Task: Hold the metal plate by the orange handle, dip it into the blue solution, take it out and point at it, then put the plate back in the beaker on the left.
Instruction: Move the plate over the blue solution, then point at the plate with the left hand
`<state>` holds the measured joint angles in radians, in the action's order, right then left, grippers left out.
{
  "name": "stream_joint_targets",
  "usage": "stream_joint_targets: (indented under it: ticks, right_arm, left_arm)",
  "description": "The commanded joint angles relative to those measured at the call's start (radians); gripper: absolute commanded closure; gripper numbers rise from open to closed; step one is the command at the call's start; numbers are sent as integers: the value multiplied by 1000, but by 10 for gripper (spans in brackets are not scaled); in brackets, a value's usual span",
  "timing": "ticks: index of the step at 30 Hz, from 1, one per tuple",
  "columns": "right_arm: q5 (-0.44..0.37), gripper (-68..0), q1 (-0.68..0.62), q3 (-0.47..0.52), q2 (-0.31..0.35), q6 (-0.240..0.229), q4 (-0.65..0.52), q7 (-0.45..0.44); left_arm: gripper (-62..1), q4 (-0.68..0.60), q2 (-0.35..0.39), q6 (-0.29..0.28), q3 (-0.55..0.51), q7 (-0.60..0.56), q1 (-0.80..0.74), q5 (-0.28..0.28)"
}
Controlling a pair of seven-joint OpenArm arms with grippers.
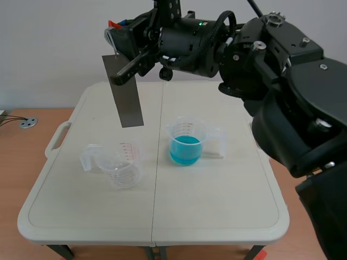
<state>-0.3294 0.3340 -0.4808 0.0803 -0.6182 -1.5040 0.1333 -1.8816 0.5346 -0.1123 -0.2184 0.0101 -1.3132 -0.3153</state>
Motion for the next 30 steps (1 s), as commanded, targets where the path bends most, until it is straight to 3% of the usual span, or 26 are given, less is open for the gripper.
stream_joint_targets:
  ticks: [1,9,17,21,24,30]
  right_arm:
    - [-19,-13,11,17,16,0,-31,-14]
    - [-87,-13,12,103,91,-5,-57,-2]
    - [-164,-13,12,172,168,-45,-60,0]
    - [-202,-13,12,193,207,-64,-60,0]
    - [-226,-13,12,208,232,-64,-60,0]
    - [-229,-13,12,234,247,-78,-60,7]
  left_arm:
    - [-27,-10,-2,-5,-1,-13,-3,-5]
    - [-27,-10,1,-5,-1,-12,156,-5]
    - [-27,-10,1,-7,-1,-8,358,-5]
    - [-27,-10,1,-40,7,-6,473,15]
    - [-27,-10,1,-69,39,18,573,29]
    - [-27,-10,0,-71,180,103,817,59]
